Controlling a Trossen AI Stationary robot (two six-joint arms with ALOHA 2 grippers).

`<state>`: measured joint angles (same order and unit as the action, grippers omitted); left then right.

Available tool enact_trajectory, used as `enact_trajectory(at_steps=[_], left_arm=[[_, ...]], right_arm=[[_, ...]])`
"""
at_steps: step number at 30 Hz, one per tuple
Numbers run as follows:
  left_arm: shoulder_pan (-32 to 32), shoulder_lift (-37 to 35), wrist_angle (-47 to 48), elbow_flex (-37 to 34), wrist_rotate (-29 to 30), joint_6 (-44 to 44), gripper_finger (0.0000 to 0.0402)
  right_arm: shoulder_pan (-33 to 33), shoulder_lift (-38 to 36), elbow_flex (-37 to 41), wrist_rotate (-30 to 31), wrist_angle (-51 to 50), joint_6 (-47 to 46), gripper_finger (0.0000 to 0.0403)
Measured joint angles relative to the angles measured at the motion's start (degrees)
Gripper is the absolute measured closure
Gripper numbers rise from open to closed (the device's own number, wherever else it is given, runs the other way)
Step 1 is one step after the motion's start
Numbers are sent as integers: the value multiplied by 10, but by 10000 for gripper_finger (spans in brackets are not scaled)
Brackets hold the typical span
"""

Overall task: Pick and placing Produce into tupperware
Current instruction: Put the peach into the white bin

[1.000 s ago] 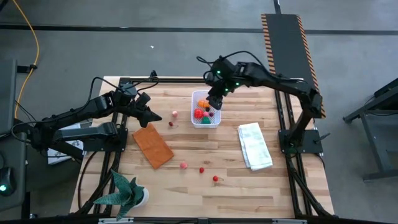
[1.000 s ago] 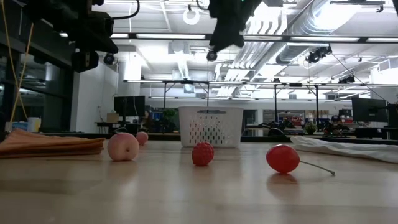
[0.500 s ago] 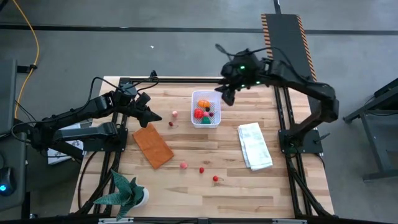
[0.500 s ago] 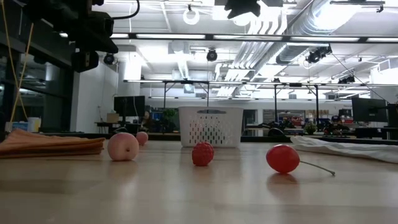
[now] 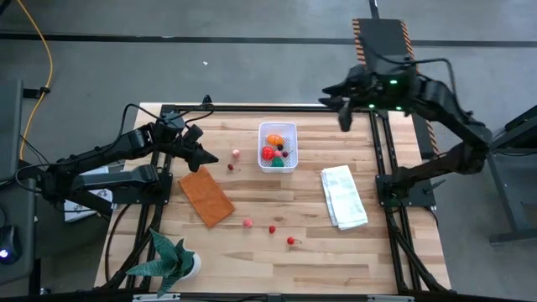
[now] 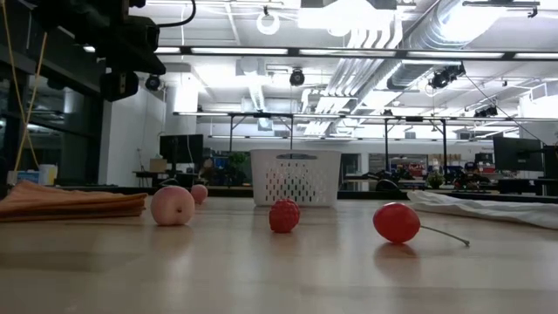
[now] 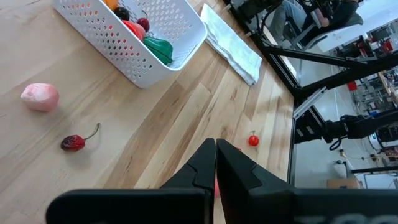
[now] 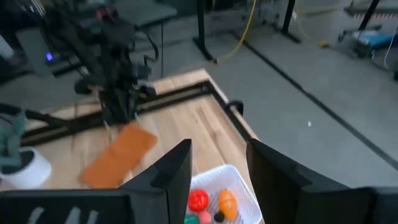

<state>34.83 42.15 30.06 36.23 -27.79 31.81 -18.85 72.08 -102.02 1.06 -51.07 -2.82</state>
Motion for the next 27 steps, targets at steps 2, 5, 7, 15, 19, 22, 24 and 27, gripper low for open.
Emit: enact_trajectory(at_steps=[2,5,7,15,19,22,24,27], left_arm=[[0,0,0,0,0,0,399],[0,0,-3,0,0,0,399],[0,0,-5,0,0,0,399],[0,0,-5,0,0,0,399],[0,0,-5,0,0,0,399],[0,0,-5,0,0,0,399],[0,0,-5,0,0,0,399],[0,0,-7,0,0,0,399]], right_arm=[[0,-20,0,0,0,-3,259],[0,-48,0,5,3,-14,259],[2,-65,0,6,5,-17,259],[10,-122,0,5,46,-22,259],[10,-150,13,0,55,-16,259],[10,-180,47,8,60,-18,259],[10,-205,81,23,72,-26,259],[10,-248,143,33,121,-41,259]])
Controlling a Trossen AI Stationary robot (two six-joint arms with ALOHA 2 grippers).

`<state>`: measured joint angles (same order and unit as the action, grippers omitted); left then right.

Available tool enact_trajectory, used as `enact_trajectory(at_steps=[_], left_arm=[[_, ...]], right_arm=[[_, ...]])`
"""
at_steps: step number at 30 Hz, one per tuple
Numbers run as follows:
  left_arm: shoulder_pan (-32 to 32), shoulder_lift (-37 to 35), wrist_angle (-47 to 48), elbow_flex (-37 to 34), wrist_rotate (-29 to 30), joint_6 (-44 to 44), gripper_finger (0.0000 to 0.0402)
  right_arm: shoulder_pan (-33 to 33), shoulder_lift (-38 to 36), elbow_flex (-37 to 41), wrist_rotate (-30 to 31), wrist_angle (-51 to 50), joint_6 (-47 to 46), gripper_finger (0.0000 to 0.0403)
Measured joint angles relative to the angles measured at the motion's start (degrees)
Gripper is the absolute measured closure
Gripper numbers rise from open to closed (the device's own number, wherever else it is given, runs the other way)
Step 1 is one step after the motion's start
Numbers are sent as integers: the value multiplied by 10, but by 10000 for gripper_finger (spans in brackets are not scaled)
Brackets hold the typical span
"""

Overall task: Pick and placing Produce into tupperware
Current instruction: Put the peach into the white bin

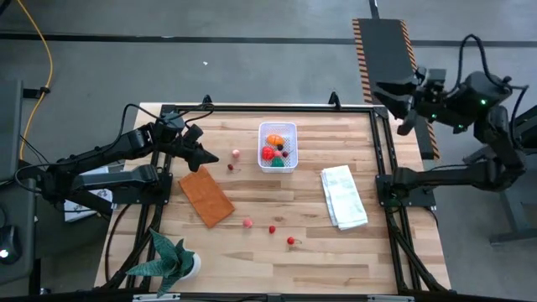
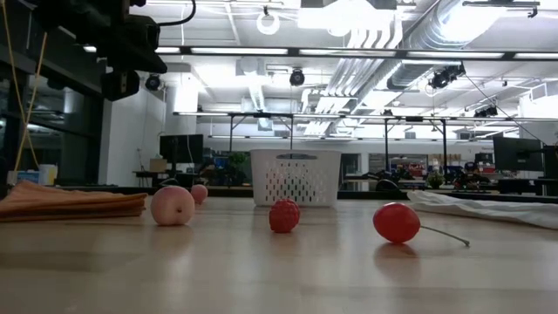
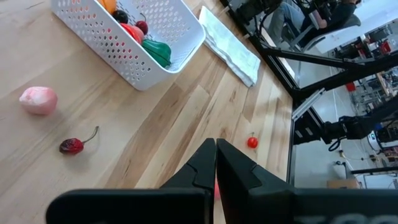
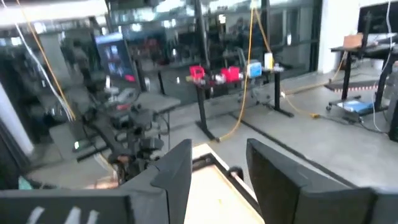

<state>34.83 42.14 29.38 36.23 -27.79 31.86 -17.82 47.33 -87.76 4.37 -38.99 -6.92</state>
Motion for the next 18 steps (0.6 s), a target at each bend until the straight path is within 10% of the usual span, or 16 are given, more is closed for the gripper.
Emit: enact_trajectory(at_steps=[18], left_arm=[[0,0,-74,0,-3,8,399]], right_arm=[[0,-143,213,10,149,-96,259]])
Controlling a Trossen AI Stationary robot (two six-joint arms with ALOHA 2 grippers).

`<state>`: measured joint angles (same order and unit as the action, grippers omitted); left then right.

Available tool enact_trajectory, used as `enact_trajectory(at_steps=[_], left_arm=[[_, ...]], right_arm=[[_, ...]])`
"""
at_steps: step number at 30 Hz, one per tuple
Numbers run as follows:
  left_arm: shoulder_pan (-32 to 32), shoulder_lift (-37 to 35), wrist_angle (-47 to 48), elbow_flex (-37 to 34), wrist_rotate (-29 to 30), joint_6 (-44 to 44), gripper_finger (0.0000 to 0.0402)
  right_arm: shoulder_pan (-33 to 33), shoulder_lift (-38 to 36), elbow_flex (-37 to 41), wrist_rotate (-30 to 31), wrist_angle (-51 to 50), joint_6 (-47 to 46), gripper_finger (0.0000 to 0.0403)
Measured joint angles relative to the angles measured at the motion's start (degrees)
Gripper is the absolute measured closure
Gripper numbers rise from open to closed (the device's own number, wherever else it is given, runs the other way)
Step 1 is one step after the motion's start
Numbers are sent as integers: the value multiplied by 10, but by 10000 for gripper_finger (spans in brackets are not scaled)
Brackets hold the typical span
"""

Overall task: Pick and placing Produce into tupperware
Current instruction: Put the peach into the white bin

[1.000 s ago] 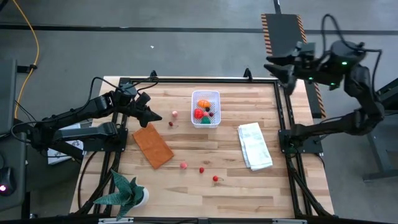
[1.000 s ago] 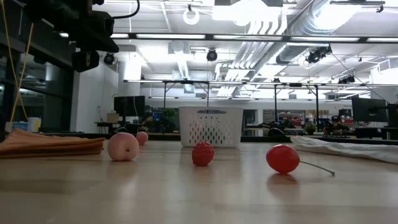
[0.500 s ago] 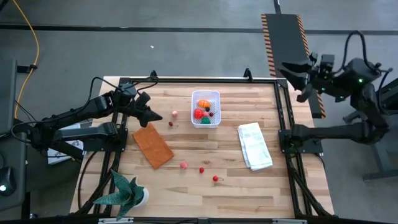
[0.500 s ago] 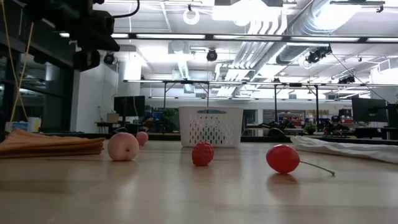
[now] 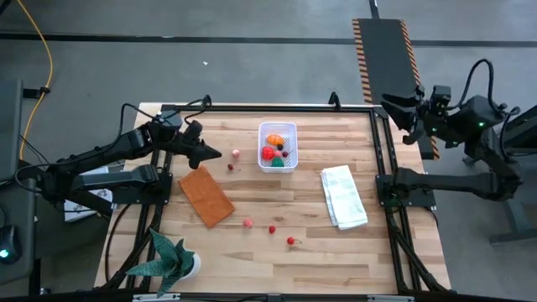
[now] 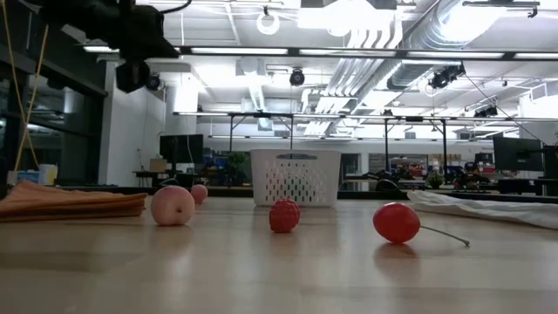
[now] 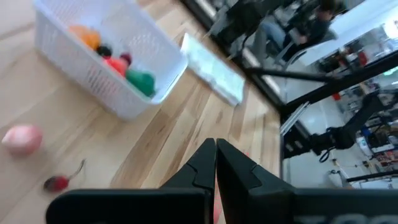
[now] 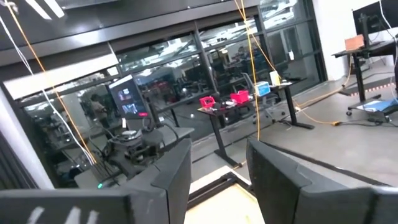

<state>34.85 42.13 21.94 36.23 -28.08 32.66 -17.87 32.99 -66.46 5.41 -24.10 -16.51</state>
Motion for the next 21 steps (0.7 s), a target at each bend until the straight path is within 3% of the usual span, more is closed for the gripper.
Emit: enact_trajectory(at_steps=[15,21], left_arm=[[0,-4,-401,0,-41,53,399],[0,-10,-432,35,-51,38,399]], right_arm=[[0,0,0,0,9,0,259],[0,0,0,-1,9,0,259]])
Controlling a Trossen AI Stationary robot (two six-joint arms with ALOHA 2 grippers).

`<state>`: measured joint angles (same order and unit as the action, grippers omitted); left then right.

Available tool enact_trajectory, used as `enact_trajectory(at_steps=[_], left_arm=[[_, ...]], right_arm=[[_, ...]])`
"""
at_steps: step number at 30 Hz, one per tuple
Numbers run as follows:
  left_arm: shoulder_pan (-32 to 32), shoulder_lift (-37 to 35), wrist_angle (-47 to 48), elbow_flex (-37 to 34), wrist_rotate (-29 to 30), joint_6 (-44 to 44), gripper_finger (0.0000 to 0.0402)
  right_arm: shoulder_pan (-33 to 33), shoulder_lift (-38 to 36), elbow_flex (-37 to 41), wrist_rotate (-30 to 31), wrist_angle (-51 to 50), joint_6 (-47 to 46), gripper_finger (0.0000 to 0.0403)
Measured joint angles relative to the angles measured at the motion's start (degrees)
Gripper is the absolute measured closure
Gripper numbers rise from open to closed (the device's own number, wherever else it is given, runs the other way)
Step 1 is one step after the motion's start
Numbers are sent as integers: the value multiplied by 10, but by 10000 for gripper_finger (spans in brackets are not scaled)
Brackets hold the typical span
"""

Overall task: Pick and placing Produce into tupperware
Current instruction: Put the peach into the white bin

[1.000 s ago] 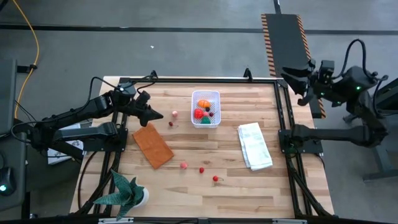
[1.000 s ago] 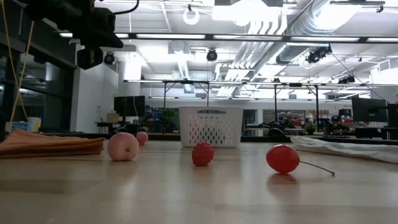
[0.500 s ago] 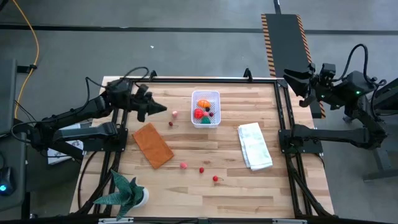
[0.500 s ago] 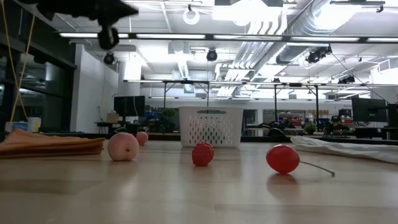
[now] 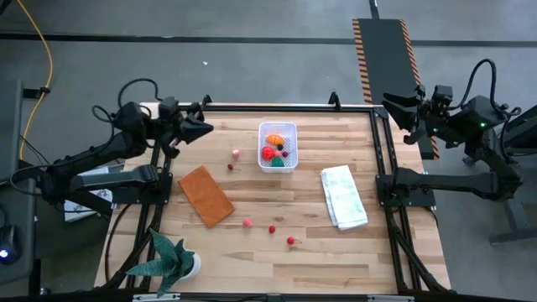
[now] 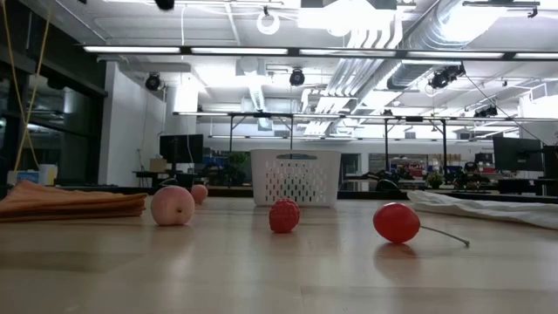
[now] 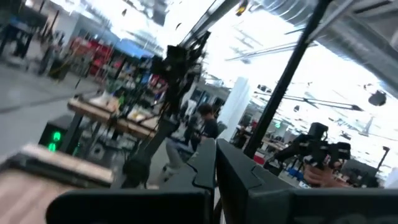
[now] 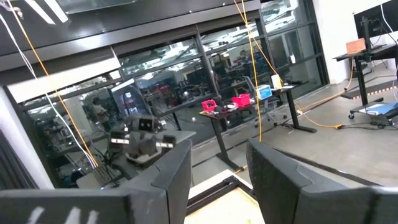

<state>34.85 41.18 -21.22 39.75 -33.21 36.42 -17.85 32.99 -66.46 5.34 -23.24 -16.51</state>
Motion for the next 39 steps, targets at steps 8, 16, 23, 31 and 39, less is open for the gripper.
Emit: enact_trajectory(at_steps=[8,16,23,31,39], left_arm=[[0,-1,119,129,-8,-68,399],[0,9,387,321,19,-198,399],[0,22,574,423,96,-256,399],[0,67,643,435,124,-228,399],[-45,94,642,435,88,-189,399]], right_arm=[[0,0,0,0,-2,0,259],[0,0,0,2,-18,-10,259],[0,0,0,2,-18,-10,259],[0,0,-1,6,-18,-14,259],[0,0,-1,7,-29,-25,259]])
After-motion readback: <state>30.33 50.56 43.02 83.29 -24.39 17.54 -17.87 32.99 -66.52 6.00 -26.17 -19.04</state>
